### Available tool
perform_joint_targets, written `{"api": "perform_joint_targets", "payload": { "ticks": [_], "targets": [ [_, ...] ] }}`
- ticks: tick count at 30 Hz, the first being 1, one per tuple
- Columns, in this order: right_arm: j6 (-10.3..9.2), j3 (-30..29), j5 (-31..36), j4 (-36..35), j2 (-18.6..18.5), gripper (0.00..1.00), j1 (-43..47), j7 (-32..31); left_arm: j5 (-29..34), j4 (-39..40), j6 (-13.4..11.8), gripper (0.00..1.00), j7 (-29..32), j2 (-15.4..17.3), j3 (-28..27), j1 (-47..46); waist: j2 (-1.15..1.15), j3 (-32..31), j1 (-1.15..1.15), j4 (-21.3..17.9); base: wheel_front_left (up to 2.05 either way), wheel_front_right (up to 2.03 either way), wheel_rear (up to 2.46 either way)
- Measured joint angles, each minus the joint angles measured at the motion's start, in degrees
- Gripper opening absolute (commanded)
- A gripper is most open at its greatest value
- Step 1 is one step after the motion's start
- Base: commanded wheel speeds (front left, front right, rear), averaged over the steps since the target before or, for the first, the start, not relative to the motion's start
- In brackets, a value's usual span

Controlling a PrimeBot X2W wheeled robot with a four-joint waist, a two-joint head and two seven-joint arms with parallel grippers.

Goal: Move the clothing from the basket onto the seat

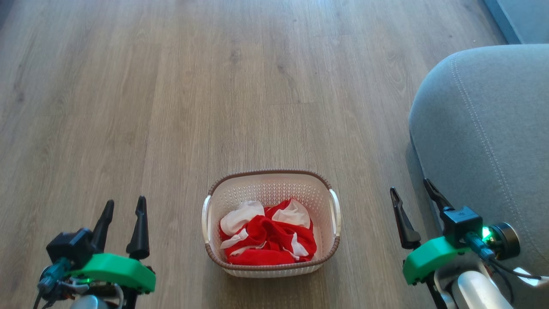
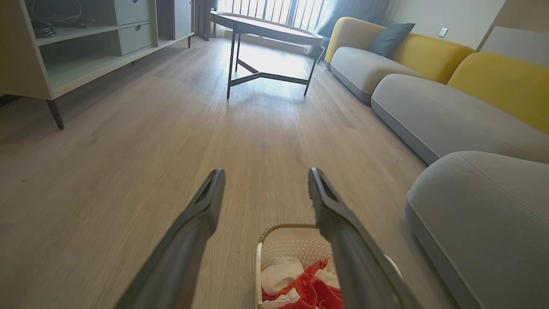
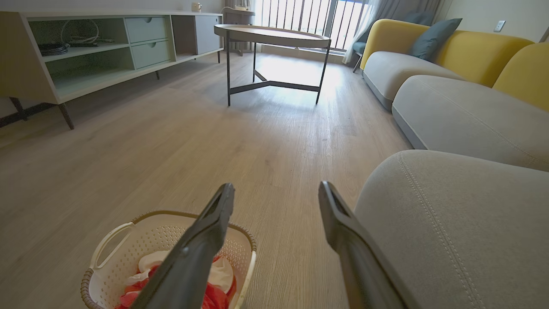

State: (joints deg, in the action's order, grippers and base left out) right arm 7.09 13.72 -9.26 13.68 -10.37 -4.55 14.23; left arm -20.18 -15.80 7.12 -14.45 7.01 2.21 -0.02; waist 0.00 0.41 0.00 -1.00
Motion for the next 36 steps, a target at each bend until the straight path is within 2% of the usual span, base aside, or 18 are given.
{"api": "perform_joint_targets", "payload": {
  "ticks": [36],
  "targets": [
    [0.00,-0.3,-0.3,-0.7,0.1,1.00,0.0,0.0,0.0,0.1,0.0,1.00,0.0,-0.1,0.6,0.0,0.00,1.5,0.00,-0.5,0.00,0.00,0.00]
  ]
}}
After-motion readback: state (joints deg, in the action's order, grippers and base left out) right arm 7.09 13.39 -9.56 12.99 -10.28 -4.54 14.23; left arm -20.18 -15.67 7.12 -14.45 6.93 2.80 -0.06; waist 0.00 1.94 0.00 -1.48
